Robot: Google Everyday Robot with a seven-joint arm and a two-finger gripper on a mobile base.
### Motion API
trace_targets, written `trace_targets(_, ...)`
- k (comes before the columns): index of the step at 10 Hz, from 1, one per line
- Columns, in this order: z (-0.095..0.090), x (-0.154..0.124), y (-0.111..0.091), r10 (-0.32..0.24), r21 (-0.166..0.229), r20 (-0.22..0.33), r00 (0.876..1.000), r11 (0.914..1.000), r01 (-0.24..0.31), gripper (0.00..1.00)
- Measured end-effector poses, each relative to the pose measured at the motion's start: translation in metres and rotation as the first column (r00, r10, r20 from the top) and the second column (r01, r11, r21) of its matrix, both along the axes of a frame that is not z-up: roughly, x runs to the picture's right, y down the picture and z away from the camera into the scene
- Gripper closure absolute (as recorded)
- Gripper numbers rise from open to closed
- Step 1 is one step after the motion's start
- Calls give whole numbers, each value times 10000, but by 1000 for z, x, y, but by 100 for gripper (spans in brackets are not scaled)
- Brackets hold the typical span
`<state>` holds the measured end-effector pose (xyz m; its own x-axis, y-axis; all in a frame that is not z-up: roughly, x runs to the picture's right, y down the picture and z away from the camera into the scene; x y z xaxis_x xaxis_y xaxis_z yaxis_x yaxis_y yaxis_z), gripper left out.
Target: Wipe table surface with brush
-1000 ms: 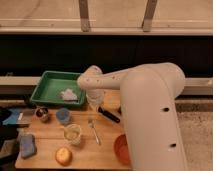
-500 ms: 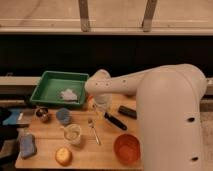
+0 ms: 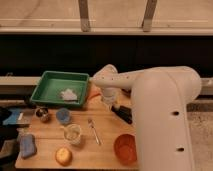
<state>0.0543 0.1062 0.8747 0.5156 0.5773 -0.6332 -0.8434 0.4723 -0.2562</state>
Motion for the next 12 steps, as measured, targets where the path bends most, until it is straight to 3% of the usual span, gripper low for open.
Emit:
trace_targets(3, 9, -39, -9, -293, 129, 577, 9979, 9995, 286, 94)
trace_targets(6, -18, -70, 8, -771, 264, 1381, 9874, 9969, 742, 94)
trace_targets(8, -34, -62, 20, -779, 248, 1496, 9857, 9969, 750, 94)
trace_targets(12, -55, 8, 38, -73, 797, 1646, 9863, 9968, -59, 94)
